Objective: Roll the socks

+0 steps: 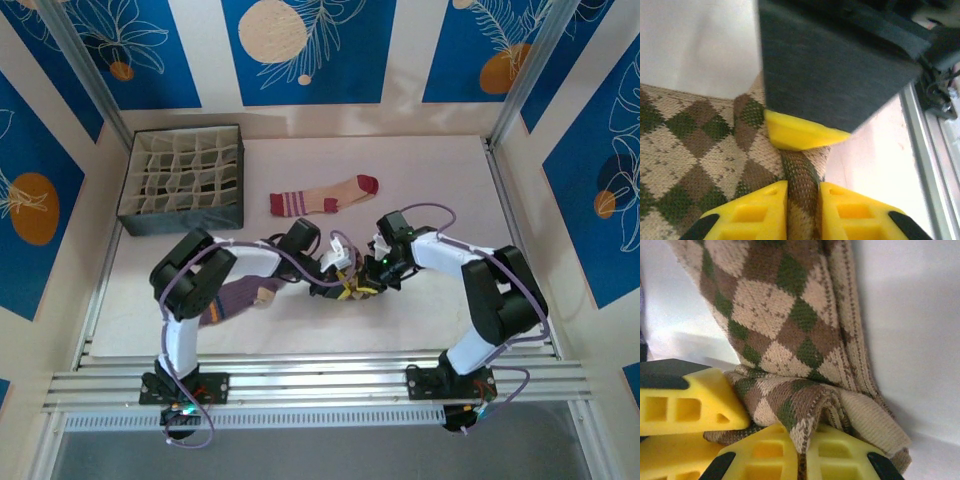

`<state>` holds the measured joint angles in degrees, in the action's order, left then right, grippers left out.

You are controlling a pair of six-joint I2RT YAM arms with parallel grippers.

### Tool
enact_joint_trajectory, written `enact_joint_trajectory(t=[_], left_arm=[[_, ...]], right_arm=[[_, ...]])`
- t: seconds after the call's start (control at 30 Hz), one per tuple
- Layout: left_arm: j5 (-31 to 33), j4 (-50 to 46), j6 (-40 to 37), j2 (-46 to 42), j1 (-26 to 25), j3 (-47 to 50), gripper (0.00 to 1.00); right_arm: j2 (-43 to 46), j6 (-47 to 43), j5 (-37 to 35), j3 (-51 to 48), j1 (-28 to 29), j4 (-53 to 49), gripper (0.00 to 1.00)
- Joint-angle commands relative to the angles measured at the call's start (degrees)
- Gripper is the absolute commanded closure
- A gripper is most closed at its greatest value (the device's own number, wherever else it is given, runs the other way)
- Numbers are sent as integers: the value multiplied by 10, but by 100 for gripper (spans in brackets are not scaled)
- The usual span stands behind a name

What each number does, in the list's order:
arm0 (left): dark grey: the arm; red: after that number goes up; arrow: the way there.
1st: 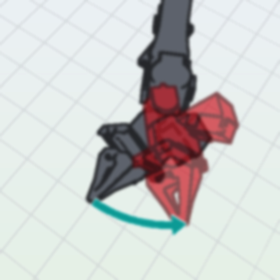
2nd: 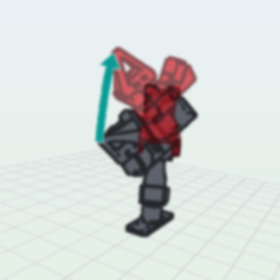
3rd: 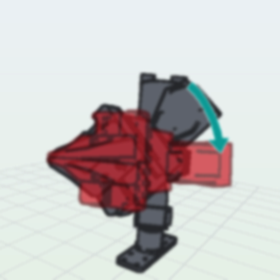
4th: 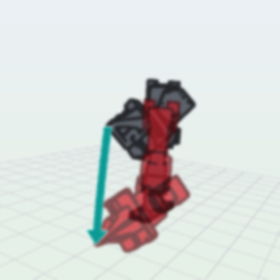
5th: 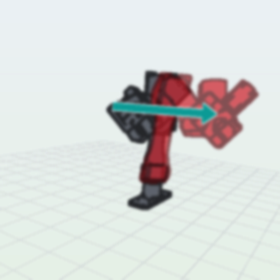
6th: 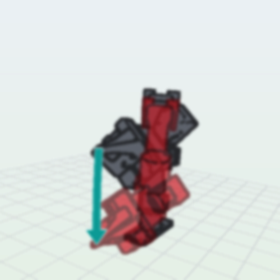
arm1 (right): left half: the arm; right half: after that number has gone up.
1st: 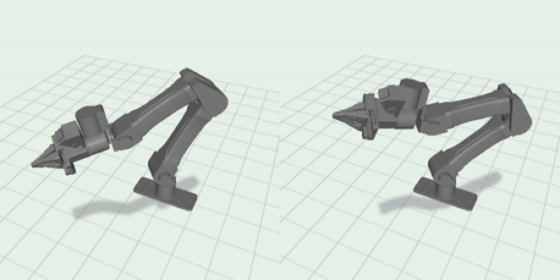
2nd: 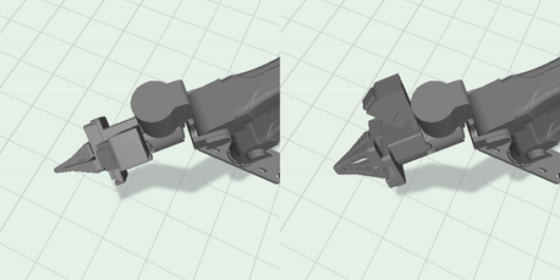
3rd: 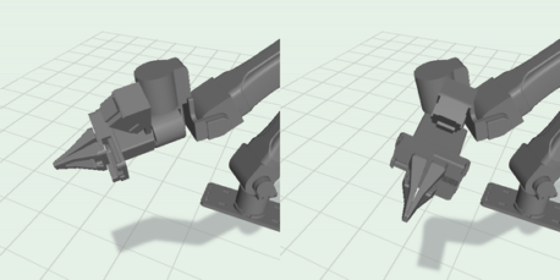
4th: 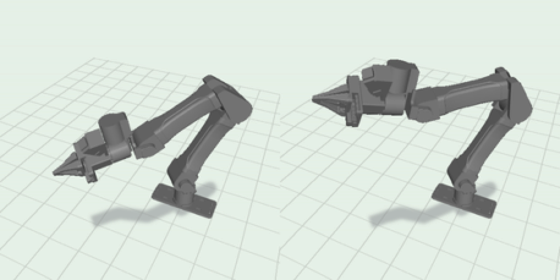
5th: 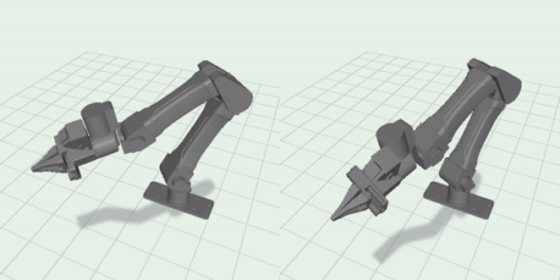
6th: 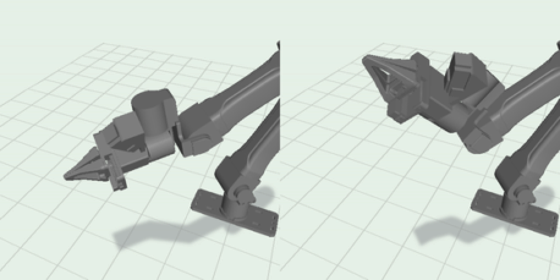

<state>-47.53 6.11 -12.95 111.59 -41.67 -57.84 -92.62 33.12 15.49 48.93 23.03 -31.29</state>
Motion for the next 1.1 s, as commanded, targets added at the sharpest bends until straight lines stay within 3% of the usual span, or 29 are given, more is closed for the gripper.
enact_joint_trajectory(t=[0.0,0.17,0.3,0.4,0.57,0.7,0.9,0.97,1.0,1.07], left_arm=[[71,53,-39,-39,-8,52,77],[159,182,-99,-109,-43,139,70],[289,283,-178,-141,-97,204,62],[390,301,-216,-133,-133,209,58],[472,351,-238,-111,-160,218,55],[505,384,-256,-106,-178,230,53],[481,338,-257,-87,-184,213,54],[471,323,-249,-79,-184,205,57],[465,307,-246,-75,-185,198,64],[450,258,-237,-70,-184,175,95]], right_arm=[[-39,11,-49,-5,1,-45,99],[-47,12,-50,3,6,-51,100],[-53,11,-48,10,10,-58,100],[-58,9,-48,14,12,-62,100],[-60,6,-47,19,14,-68,100],[-60,4,-48,17,15,-72,100],[-58,5,-42,16,13,-74,100],[-57,4,-43,17,13,-77,100],[-56,4,-43,17,14,-78,100],[-53,3,-53,20,17,-84,97]])
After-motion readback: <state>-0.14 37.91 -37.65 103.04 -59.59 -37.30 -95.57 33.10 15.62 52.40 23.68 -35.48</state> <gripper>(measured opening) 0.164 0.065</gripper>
